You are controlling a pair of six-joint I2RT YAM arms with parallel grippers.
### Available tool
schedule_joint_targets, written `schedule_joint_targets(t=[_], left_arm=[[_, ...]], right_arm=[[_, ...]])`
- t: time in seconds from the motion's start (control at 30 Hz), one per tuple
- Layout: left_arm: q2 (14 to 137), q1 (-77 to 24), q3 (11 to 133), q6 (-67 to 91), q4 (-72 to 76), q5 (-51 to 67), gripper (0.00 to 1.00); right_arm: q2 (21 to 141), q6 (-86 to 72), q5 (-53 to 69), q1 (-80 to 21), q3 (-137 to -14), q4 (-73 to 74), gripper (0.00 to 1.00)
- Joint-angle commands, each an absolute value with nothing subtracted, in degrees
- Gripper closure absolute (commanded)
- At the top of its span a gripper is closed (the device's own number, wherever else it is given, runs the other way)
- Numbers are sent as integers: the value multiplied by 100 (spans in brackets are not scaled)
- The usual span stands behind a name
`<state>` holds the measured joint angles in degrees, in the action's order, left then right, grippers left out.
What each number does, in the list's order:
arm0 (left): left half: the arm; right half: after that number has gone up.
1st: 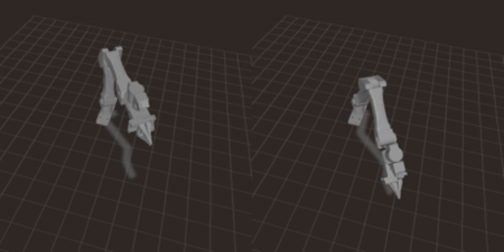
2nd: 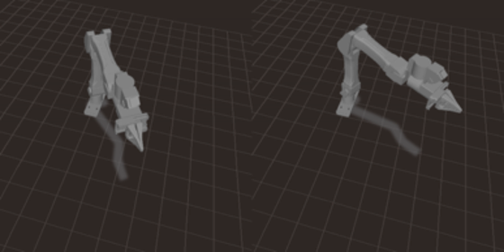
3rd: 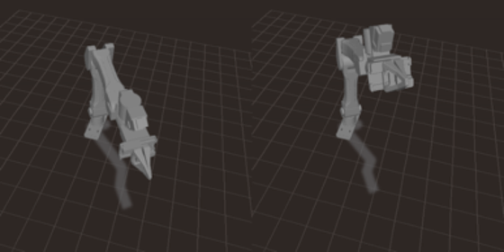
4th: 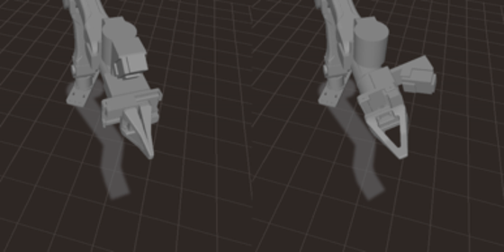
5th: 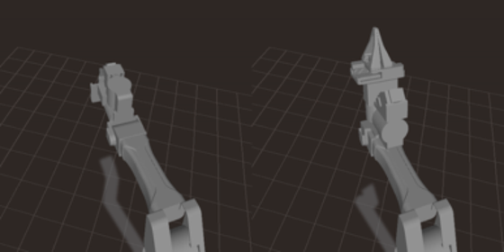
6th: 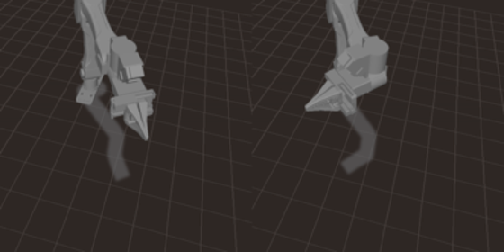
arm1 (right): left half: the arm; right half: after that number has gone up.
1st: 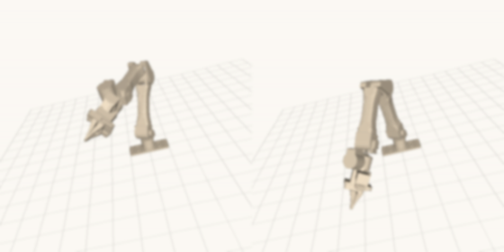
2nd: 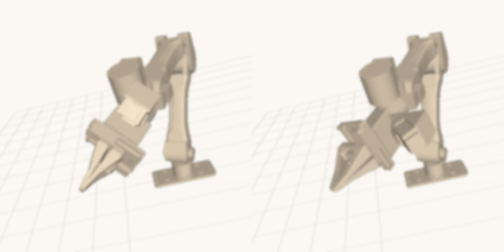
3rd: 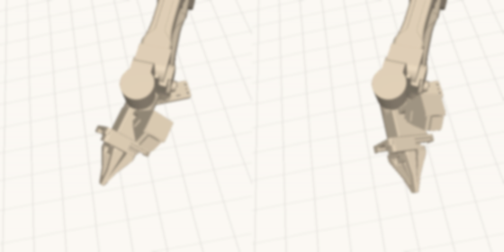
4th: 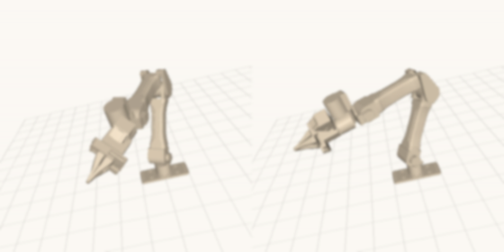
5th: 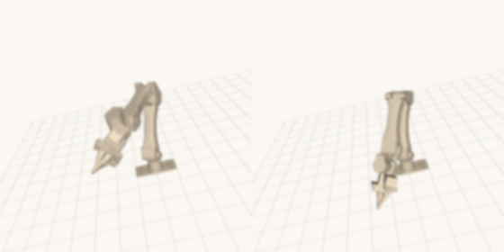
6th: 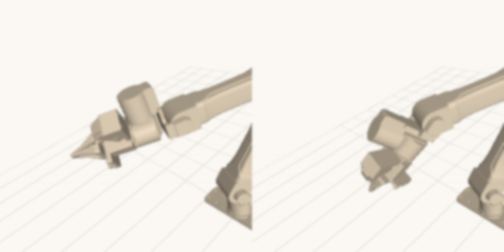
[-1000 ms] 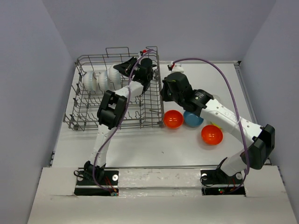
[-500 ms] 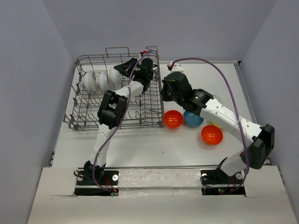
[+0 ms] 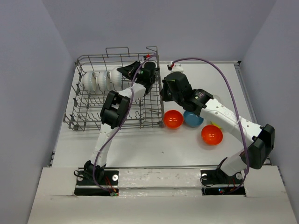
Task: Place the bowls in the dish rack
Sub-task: Insert the bowl into the dish rack.
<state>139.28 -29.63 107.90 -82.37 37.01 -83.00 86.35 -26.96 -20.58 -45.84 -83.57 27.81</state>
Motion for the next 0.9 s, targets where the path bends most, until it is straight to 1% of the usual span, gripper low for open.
schedule_joint_targets(t=[0.0,0.63,0.87], left_arm=[[14036,-3050,10855,-8279,3867,-8517,100],[14045,-3234,10652,-8411,4175,-8596,100],[13957,-3270,10573,-8429,4192,-8578,96]], right_arm=[[8736,-2461,-1986,-4641,-8561,2733,99],[8710,-2496,-2030,-4641,-8534,2742,99],[8719,-2514,-2030,-4641,-8543,2751,99]])
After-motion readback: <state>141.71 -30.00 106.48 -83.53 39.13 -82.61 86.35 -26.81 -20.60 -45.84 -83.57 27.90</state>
